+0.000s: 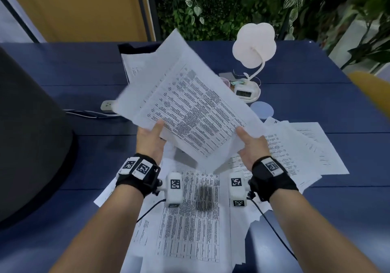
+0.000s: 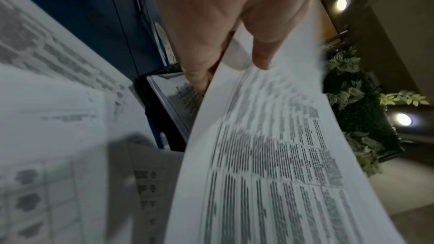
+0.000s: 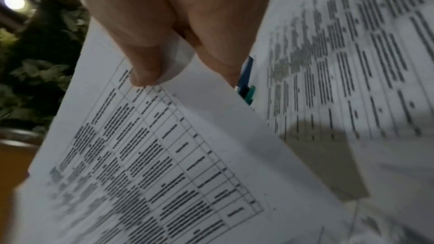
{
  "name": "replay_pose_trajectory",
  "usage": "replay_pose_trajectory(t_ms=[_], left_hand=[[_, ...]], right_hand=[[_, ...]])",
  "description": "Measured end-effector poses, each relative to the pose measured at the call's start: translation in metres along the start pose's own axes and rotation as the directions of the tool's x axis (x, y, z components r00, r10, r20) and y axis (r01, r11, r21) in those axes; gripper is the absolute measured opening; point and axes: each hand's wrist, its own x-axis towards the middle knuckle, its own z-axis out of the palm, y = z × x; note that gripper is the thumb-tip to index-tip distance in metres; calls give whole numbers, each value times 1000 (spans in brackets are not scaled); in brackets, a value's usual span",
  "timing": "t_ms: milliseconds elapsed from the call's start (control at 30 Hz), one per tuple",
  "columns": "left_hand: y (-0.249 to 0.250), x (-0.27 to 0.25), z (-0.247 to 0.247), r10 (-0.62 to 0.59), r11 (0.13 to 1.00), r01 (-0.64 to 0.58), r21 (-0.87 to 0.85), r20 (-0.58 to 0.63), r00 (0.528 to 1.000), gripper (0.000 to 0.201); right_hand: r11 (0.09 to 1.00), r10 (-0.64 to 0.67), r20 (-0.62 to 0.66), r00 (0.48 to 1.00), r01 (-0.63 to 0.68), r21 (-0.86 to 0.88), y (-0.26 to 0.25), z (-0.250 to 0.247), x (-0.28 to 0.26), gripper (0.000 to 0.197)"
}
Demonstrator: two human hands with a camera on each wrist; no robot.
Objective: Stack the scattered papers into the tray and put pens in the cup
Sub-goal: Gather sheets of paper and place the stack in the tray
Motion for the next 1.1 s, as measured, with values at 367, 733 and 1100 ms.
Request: replay_pose_trajectory(t_ms=[367,733,1100], left_hand=[[16,-3,-14,453,386,-205,900,9,891,104],[42,5,12,88,-357,-348,867,402,911,21],[68,4,-14,394,350,-285,892,135,909,32]], right_hand=[[901,-261,182,948,307,-307,-23,-10,-2,6],[904,-236,291,927,319,-284,-17,-9,3,21],[909,-357,171,918,384,-164,-25,-15,3,25]])
